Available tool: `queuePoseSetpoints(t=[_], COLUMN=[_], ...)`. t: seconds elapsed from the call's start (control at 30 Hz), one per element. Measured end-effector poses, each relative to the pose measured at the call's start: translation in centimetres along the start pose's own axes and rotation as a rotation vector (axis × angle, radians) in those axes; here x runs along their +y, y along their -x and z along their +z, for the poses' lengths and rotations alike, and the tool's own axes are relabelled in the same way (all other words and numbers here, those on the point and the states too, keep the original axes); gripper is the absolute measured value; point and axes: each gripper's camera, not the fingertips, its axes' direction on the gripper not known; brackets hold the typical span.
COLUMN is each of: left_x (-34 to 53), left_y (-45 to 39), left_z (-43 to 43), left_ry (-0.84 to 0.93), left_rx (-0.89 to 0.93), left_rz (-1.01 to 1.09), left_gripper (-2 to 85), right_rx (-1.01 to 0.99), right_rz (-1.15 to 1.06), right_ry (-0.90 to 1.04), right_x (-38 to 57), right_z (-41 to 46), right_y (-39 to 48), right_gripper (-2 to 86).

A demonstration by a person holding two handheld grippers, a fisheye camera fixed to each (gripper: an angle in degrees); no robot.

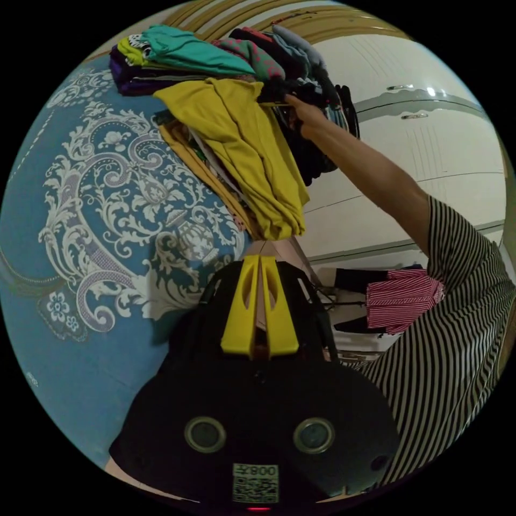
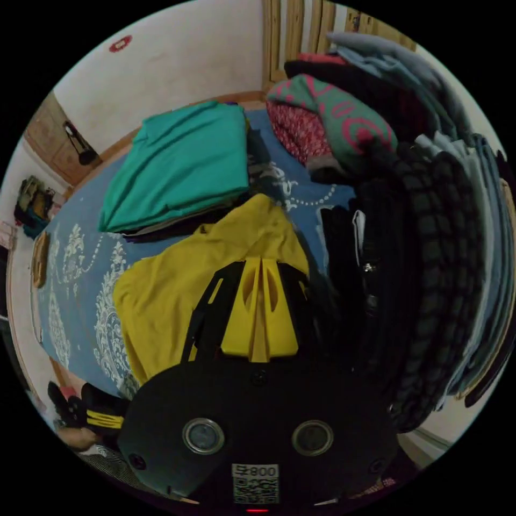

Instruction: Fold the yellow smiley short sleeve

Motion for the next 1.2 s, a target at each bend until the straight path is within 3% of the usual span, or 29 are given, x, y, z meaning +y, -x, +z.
queuePoseSetpoints(t=[0.07,0.27,0.37,0.57,0.7,0.77,0.9,1.0,1.2], left_x=[0.8,1.8,1.2,-1.3,-2.5,-2.2,0.1,3.8,10.9], left_y=[1.1,2.4,1.6,-2.1,-2.7,-2.4,-2.5,-1.7,3.0], left_z=[-0.1,-0.5,-1.5,-2.4,0.7,2.5,-0.5,-4.4,-8.3], left_ry=[-0.007,-0.035,-0.077,-0.123,0.007,0.11,0.029,-0.057,0.02], left_rx=[0.002,0.002,-0.019,-0.145,-0.252,-0.314,-0.255,-0.295,-0.599], left_rz=[-0.018,0.002,0.074,0.286,0.316,0.307,0.283,0.255,0.057], left_gripper=[0.4,0.3,0.3,0.3,0.3,0.3,0.3,0.2,0.2], right_rx=[-0.007,-0.021,-0.123,-0.295,-0.194,-0.178,-0.241,-0.234,-0.376], right_rz=[0.03,0.008,0.03,-0.079,-0.138,-0.109,-0.07,-0.062,-0.136], right_ry=[0.058,-0.002,-0.002,-0.216,-0.069,-0.006,-0.028,-0.16,-0.312], right_x=[-1.3,-3.6,-4.7,-0.9,2.4,2.6,0.0,-2.1,-10.7], right_z=[2.6,5.2,4.7,0.4,5.1,8.3,8.8,7.2,7.8], right_y=[0.6,3.5,3.8,7.5,12.4,13.7,15.2,16.6,22.8], right_gripper=[0.2,0.2,0.2,0.3,0.3,0.3,0.6,1.2,4.3])
